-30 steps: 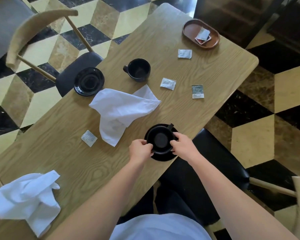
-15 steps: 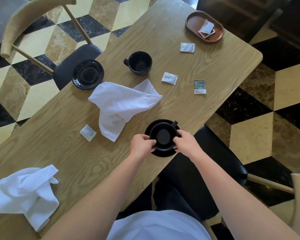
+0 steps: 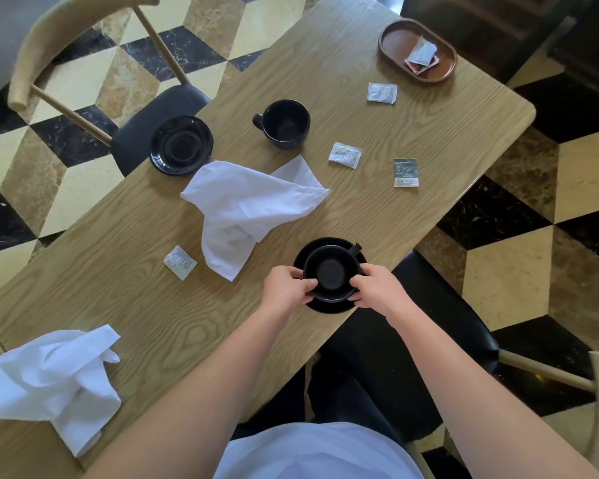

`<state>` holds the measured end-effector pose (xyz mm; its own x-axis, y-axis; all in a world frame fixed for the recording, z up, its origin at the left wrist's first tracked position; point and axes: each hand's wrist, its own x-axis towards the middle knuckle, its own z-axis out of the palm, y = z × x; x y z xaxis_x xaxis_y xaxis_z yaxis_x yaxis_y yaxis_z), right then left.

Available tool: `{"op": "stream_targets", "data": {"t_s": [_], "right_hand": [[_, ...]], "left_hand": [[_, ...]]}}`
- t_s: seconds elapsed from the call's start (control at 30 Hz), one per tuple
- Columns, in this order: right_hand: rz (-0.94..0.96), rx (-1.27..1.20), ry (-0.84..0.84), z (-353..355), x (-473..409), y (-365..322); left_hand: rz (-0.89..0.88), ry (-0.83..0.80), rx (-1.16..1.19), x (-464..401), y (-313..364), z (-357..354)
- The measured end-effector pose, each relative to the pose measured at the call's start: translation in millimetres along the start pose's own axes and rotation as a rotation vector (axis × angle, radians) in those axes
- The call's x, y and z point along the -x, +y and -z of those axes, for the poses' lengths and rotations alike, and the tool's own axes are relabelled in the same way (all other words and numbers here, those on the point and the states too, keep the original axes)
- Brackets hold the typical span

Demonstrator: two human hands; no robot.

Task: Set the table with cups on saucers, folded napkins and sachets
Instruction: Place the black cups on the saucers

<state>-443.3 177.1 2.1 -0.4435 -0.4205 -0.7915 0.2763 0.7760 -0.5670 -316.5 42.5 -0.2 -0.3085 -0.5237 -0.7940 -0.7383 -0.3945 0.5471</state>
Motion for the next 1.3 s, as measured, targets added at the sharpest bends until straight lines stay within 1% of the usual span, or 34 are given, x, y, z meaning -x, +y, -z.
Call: {"op": "stream_targets", "data": {"t_s": [0.3, 0.57, 0.7, 0.77, 0.8, 0.87, 0.9, 0.97, 1.03, 1.1, 1.17, 1.23, 1.3], "right_hand": [[-0.001, -0.037, -0.009, -1, 5, -4], [-0.067, -0.139, -0.043, 3, 5, -5], [-0.136, -0.020, -0.031, 12, 3, -10], [-0.158, 0.113, 0.051, 24, 1, -21], [-0.137, 0.178, 0.097, 30, -1, -30], [-0.060, 0.262, 0.177, 40, -7, -52], [-0.012, 0.261, 0.202, 43, -11, -65], [0.082, 0.135, 0.210, 41, -22, -93], [0.146, -0.019, 0.176, 33, -41, -121], [0.157, -0.131, 0.132, 21, -66, -151], [0.155, -0.191, 0.132, 10, -95, -180], [0.178, -0.112, 0.222, 3, -125, -202], [0.199, 0.060, 0.325, 0, -149, -218]], "left_hand": [[-0.004, 0.000, -0.004, 0, 0, 1], [-0.019, 0.032, -0.031, 3, 1, 0], [-0.041, 0.044, -0.087, 2, 2, 9], [-0.067, 0.088, -0.079, -1, 5, 21], [-0.088, 0.115, -0.056, -4, 8, 28], [-0.143, 0.160, 0.007, -11, 20, 41], [-0.174, 0.180, 0.051, -16, 30, 48], [-0.246, 0.221, 0.128, -27, 55, 60], [-0.313, 0.265, 0.179, -44, 85, 70], [-0.351, 0.301, 0.224, -71, 118, 79], [-0.375, 0.330, 0.244, -104, 149, 86], [-0.392, 0.370, 0.237, -140, 176, 92], [-0.397, 0.427, 0.158, -173, 196, 97]]}}
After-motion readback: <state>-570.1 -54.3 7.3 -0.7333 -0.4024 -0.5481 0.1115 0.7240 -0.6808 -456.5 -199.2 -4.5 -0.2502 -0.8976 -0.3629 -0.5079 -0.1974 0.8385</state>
